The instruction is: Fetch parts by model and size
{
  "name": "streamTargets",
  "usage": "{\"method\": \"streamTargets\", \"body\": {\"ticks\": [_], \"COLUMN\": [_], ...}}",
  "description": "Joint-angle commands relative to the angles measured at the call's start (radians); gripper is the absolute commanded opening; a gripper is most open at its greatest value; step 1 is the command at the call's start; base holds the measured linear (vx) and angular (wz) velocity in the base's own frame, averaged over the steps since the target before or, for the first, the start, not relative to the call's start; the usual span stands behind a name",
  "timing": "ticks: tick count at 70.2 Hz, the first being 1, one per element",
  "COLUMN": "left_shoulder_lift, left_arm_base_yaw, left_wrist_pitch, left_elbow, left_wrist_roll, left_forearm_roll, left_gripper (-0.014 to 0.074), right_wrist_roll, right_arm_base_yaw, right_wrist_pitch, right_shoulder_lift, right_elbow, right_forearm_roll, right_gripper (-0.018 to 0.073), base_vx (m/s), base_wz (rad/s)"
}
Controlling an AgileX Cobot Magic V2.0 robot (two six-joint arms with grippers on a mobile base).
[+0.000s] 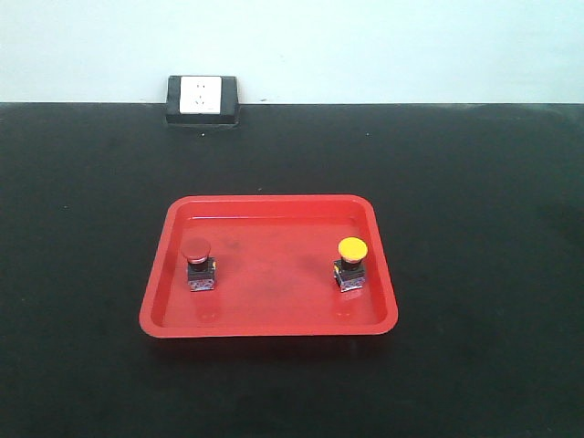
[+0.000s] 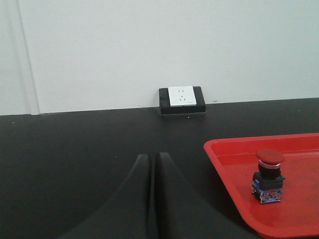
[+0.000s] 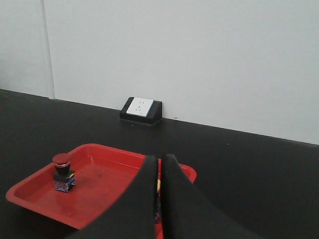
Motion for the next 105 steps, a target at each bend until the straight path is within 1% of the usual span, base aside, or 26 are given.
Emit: {"method": "streamTargets", "body": {"ticks": [1,9,15,21,30,33,39,44,48,61,70,74,105], "left_shoulder_lift": [-0.013,-0.013,-0.013,-0.013,-0.013,-0.013,-0.013,-0.013,-0.013,-0.013,-0.013,-0.013,-0.013], "left_arm_base_yaw": [0.003,0.003,0.003,0.003,0.003,0.003,0.003,0.003,0.003,0.003,0.003,0.003,0.003], "left_wrist_pitch": [-0.078,-0.078,-0.078,-0.078,-0.078,-0.078,-0.078,-0.078,-0.078,-0.078,-0.078,-0.078,-0.078], "left_elbow": [0.005,0.005,0.005,0.005,0.005,0.005,0.005,0.005,0.005,0.005,0.005,0.005,0.005], "left_wrist_roll": [-0.001,-0.001,-0.001,-0.001,-0.001,-0.001,-0.001,-0.001,-0.001,-0.001,-0.001,-0.001,-0.001], "left_forearm_roll": [-0.015,-0.015,-0.015,-0.015,-0.015,-0.015,-0.015,-0.015,-0.015,-0.015,-0.015,-0.015,-0.015], "left_gripper": [-0.0007,-0.0007,-0.0007,-0.0007,-0.0007,-0.0007,-0.0007,-0.0007,-0.0007,-0.0007,-0.0007,-0.0007,-0.0007], "right_wrist_roll": [-0.003,-0.003,-0.003,0.018,0.126,0.163,0.215,0.222,0.225,0.226,0.227,0.228,0.227], "right_arm_base_yaw": [-0.004,-0.005,-0.024,-0.088,-0.208,-0.249,-0.307,-0.347,-0.363,-0.367,-0.367,-0.367,-0.367], "right_wrist_pitch": [-0.071,-0.071,-0.072,-0.076,-0.14,-0.171,-0.212,-0.245,-0.261,-0.29,-0.352,-0.329,-0.325], "right_shoulder_lift": [0.014,0.014,0.014,0.014,0.013,0.011,-0.007,-0.022,-0.04,-0.107,-0.105,-0.105,-0.105], "right_elbow": [-0.026,-0.026,-0.026,-0.015,0.054,0.081,0.125,0.164,0.19,0.273,0.335,0.334,0.333], "right_forearm_roll": [0.002,0.002,-0.029,-0.09,-0.184,-0.198,-0.216,-0.216,-0.216,-0.22,-0.22,-0.22,-0.216], "right_gripper": [-0.001,-0.001,-0.001,-0.001,-0.001,-0.001,-0.001,-0.001,-0.001,-0.001,-0.001,-0.001,-0.001], "base_vx": [0.0,0.0,0.0,0.0,0.0,0.0,0.0,0.0,0.0,0.0,0.0,0.0,0.0], "base_wz": [0.0,0.0,0.0,0.0,0.0,0.0,0.0,0.0,0.0,0.0,0.0,0.0,0.0]}}
